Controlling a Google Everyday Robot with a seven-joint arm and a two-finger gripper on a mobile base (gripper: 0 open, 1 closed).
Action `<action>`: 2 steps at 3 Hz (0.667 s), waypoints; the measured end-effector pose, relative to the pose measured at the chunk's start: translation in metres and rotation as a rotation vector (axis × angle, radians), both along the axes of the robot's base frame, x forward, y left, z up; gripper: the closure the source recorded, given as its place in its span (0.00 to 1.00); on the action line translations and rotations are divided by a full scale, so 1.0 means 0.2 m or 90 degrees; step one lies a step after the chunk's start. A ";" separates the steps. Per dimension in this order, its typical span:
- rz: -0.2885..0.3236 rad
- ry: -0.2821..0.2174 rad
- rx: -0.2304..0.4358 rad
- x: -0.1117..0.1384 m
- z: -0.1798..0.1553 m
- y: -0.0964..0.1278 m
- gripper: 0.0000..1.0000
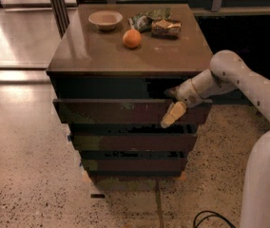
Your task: Open top drawer
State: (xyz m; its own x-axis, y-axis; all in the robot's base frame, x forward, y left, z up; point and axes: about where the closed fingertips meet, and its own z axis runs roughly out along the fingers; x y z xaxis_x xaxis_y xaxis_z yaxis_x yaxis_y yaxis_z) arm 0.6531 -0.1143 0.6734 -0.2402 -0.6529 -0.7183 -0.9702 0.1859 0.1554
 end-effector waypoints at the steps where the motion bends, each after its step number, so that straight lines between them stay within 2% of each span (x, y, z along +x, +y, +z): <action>1: 0.000 0.000 0.000 0.00 0.00 0.00 0.00; 2: 0.007 -0.017 0.001 -0.08 -0.01 0.01 0.00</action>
Offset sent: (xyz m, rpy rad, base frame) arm -0.0437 0.0019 0.0008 0.0001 -0.0836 0.0221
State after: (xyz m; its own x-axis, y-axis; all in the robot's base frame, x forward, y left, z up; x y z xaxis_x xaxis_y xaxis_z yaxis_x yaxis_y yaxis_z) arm 0.6376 -0.1117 0.6722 -0.2140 -0.6548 -0.7249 -0.9759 0.1754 0.1297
